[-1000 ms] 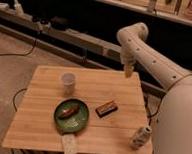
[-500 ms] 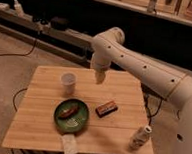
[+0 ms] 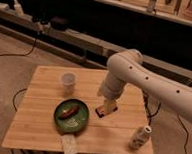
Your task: Move the arm in a circular motion
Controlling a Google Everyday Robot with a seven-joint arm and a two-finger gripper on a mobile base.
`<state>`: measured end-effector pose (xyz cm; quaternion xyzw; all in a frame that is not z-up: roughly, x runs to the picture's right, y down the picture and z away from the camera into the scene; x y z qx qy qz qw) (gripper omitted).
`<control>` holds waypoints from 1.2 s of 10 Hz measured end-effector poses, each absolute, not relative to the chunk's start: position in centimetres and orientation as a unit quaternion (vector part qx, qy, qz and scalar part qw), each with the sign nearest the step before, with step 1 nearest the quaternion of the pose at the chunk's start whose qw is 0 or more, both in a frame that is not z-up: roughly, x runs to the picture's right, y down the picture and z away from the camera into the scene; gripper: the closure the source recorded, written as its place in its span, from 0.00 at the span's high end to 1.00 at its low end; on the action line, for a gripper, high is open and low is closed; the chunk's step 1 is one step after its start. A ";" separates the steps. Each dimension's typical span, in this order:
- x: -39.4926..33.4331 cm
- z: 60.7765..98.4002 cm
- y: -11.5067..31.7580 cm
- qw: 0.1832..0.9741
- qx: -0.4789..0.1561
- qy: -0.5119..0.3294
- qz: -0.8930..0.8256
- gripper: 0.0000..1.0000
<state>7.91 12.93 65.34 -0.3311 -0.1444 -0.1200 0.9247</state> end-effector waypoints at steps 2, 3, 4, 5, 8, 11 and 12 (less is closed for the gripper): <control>9.9 63.6 14.9 0.926 -0.323 -0.137 -0.140 0.65; 11.7 63.1 15.2 0.930 -0.317 -0.127 -0.135 0.65; 14.5 63.0 15.0 0.938 -0.308 -0.110 -0.115 0.65; 18.6 63.3 13.9 0.950 -0.290 -0.086 -0.078 0.65; 28.2 65.2 11.0 0.968 -0.249 -0.042 0.019 0.65; 35.7 67.4 6.3 0.974 -0.209 -0.006 0.089 0.65; 37.1 68.6 4.5 0.975 -0.200 0.001 0.100 0.65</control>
